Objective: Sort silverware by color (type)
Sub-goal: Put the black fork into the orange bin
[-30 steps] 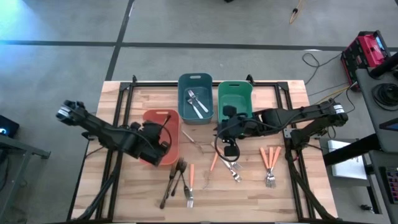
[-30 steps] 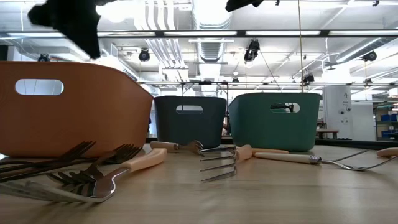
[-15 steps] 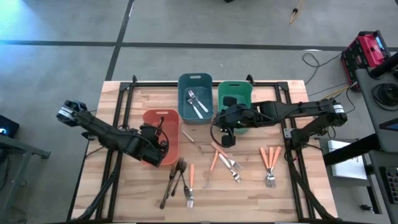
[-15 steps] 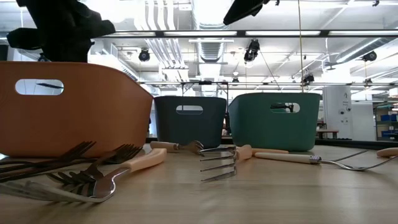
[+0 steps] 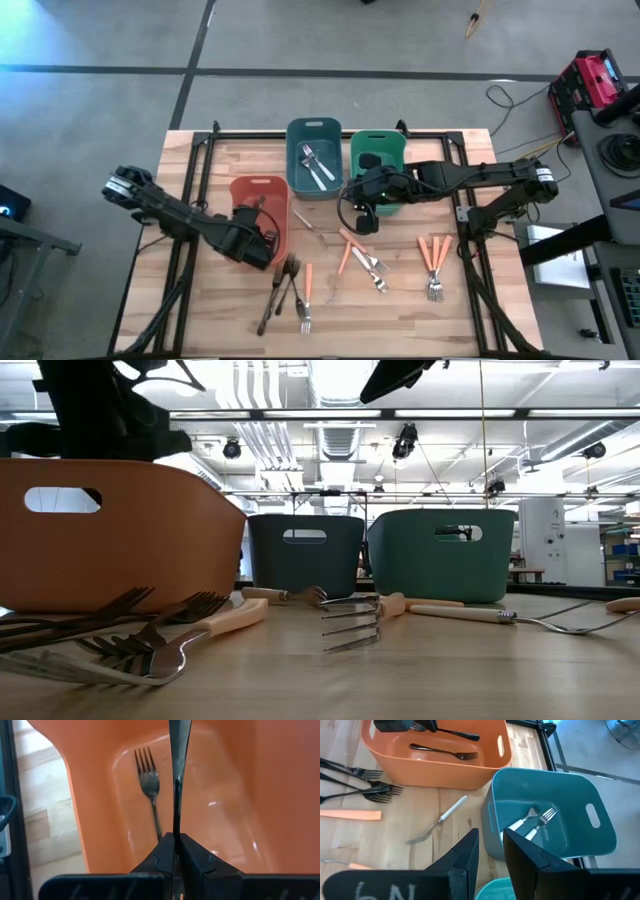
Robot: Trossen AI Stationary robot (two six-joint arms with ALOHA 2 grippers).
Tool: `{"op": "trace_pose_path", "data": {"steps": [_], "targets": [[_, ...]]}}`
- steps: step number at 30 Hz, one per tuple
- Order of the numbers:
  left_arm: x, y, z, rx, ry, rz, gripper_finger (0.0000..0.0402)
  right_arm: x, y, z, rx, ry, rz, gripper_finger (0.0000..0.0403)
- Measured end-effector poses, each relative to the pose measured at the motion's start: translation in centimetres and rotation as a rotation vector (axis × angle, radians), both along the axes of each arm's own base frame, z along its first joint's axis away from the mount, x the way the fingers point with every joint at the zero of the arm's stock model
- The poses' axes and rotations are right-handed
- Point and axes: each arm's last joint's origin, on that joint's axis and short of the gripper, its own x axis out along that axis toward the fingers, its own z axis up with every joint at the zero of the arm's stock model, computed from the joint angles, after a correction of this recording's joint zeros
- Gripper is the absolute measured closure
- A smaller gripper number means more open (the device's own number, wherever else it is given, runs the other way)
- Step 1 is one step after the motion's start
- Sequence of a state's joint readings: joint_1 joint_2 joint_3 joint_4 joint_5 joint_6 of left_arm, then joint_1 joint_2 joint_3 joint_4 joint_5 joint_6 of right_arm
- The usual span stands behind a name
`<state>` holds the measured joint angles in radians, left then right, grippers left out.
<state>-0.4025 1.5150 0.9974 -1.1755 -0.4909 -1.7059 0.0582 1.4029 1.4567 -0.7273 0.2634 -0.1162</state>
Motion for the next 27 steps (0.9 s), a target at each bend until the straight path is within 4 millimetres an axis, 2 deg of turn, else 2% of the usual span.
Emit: {"op": "trace_pose_path", "data": {"steps": [10, 27], "targets": [[0.19, 0.53, -0.08, -0.075, 0.063, -0.027, 0.0401, 0.01, 0.00, -0.02, -0.006, 0.002, 0.006, 0.0323], [0.23, 0.64, -0.09, -0.074, 0.073, -0.045, 0.0389, 0.05, 0.00, 0.00, -0.011, -0.001, 0.010, 0.0323]]}}
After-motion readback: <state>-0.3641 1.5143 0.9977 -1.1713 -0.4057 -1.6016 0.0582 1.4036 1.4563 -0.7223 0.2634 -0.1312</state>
